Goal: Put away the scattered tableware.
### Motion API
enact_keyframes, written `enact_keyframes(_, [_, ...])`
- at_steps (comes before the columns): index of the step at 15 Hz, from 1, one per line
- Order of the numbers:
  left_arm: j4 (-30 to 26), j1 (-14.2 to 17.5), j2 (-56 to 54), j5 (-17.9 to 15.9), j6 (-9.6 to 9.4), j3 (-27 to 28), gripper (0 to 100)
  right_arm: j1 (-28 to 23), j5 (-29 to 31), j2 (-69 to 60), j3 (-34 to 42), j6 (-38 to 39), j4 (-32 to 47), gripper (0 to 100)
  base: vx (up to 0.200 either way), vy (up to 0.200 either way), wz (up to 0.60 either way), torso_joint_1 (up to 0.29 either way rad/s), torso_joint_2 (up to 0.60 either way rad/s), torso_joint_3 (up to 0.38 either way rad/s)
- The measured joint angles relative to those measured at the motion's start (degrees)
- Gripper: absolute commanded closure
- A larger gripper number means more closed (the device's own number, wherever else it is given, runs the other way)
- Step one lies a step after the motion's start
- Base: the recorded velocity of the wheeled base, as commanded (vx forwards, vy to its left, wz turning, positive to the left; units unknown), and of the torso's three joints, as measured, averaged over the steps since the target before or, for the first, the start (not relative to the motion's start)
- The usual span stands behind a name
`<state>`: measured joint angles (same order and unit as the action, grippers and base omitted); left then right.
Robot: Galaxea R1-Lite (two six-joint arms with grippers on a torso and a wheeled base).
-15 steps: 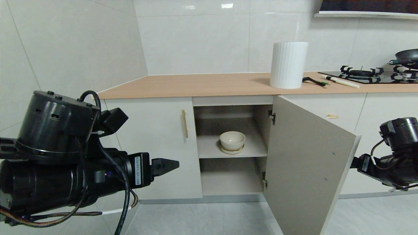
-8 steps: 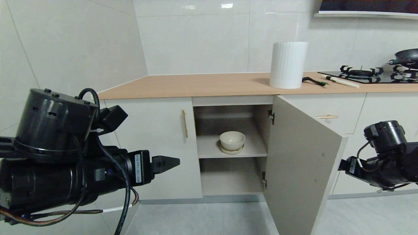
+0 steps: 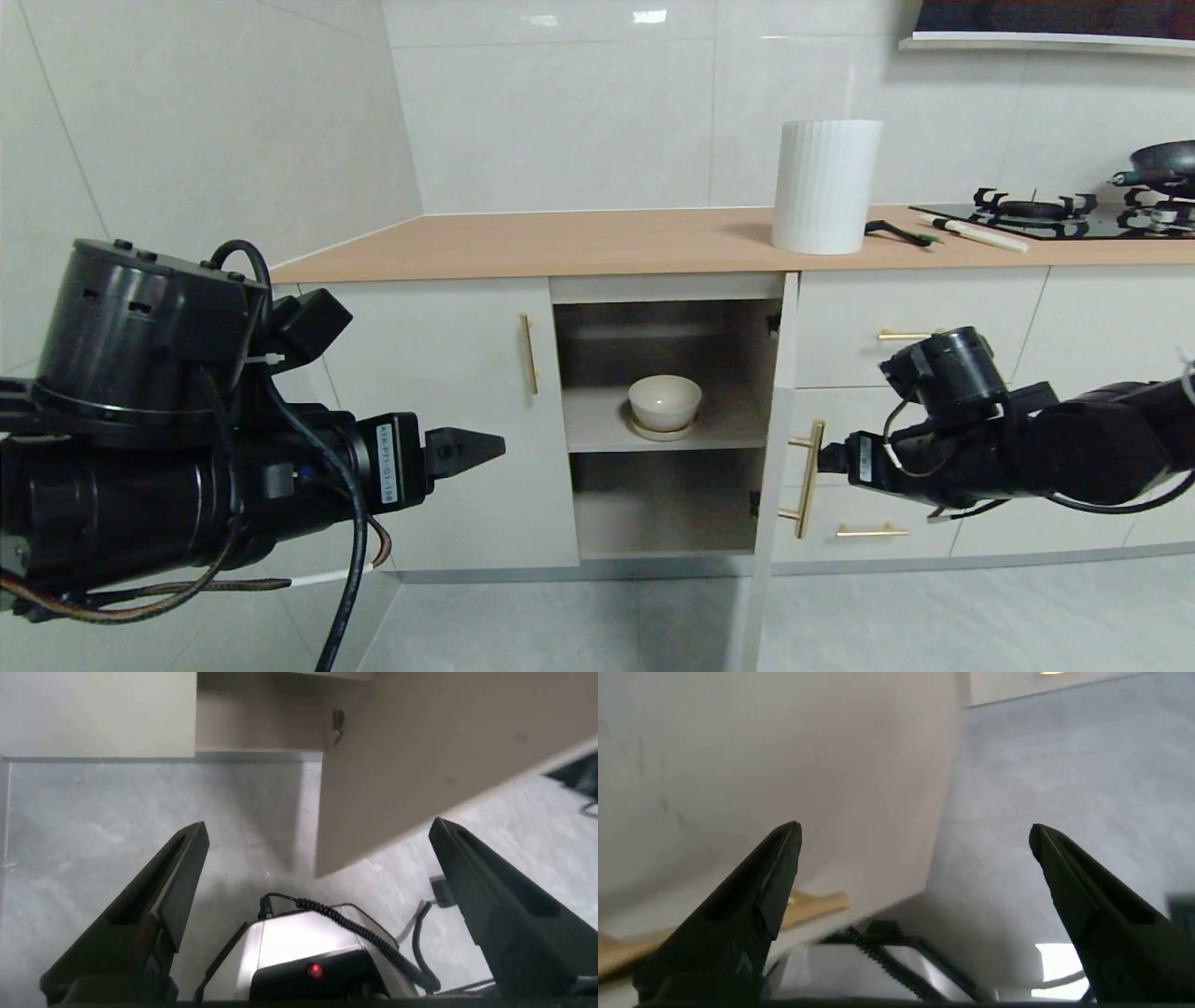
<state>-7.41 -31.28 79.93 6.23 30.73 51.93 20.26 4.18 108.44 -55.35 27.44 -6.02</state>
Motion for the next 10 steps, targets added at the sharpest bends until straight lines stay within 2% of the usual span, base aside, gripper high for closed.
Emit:
enact_keyframes(5, [0.93, 0.22, 0.16, 0.41, 0.00, 0.00, 0, 5.73, -1.37, 8.48, -9.16, -1.68, 0.23, 0, 0.000, 0.000, 0.00, 0.000, 0.00, 0.000])
enact_keyframes(7, [2.02, 0.61, 0.30, 1.79, 0.06, 0.00, 0, 6.28, -2.66, 11.15, -12.52, -3.36, 0.23, 0, 0.000, 0.000, 0.00, 0.000, 0.00, 0.000])
enact_keyframes(10, [2.06, 0.78, 0.63, 2.00, 0.05, -0.23, 0, 6.58, -3.10, 13.89, -16.01, -3.63, 0.22, 0, 0.000, 0.000, 0.00, 0.000, 0.00, 0.000])
